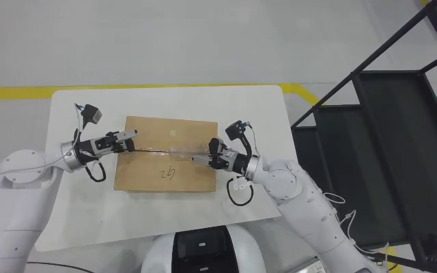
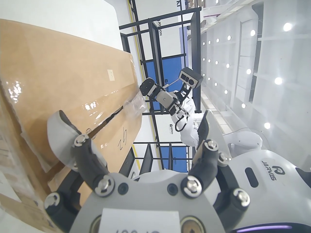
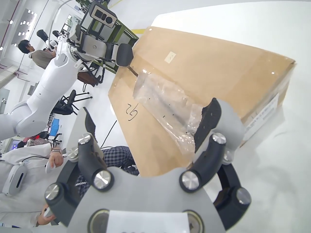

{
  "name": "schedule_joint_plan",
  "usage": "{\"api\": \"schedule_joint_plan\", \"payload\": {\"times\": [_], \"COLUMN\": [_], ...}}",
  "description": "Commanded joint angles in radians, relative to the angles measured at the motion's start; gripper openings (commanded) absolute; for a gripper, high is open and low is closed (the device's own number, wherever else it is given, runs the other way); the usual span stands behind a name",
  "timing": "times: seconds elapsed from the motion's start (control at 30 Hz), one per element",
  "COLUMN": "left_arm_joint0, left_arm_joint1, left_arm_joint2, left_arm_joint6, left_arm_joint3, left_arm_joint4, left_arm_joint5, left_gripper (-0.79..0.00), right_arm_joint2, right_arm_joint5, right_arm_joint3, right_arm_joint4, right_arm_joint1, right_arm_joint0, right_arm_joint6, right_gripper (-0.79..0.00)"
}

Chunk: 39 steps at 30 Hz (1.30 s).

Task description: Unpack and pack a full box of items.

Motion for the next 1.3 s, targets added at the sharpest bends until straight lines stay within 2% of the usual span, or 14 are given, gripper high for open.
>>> {"api": "schedule_joint_plan", "payload": {"times": [0.0,0.43,0.7,0.87,1.0,1.13,1.27], "left_arm_joint0": [-0.001,0.0,0.0,0.003,0.007,0.012,0.019], "left_arm_joint1": [0.0,0.0,0.0,0.0,0.0,0.001,0.003], "left_arm_joint2": [0.001,-0.005,-0.01,-0.017,-0.022,-0.022,-0.03], "left_arm_joint6": [-0.001,-0.005,0.001,0.01,0.017,0.009,0.002], "left_arm_joint3": [0.001,0.006,-0.003,-0.007,-0.011,-0.023,-0.037], "left_arm_joint4": [-0.001,-0.002,-0.002,-0.01,-0.02,-0.021,-0.018], "left_arm_joint5": [-0.003,-0.003,-0.002,-0.005,-0.005,-0.001,0.002], "left_gripper": [0.0,0.0,0.0,0.0,0.0,0.0,0.0], "right_arm_joint2": [-0.015,-0.142,-0.2,-0.195,-0.167,-0.13,-0.119], "right_arm_joint5": [0.003,0.023,-0.037,-0.099,-0.104,-0.041,-0.018], "right_arm_joint3": [0.006,0.071,0.082,0.041,-0.003,-0.014,-0.004], "right_arm_joint4": [0.002,0.016,0.064,0.083,0.078,0.041,0.105], "right_arm_joint1": [-0.003,-0.029,-0.047,-0.047,-0.036,-0.023,-0.015], "right_arm_joint0": [0.015,0.105,0.156,0.153,0.122,0.089,0.065], "right_arm_joint6": [-0.004,-0.018,-0.055,-0.073,-0.049,0.001,0.08], "right_gripper": [0.0,0.0,0.0,0.0,0.0,0.0,0.0]}}
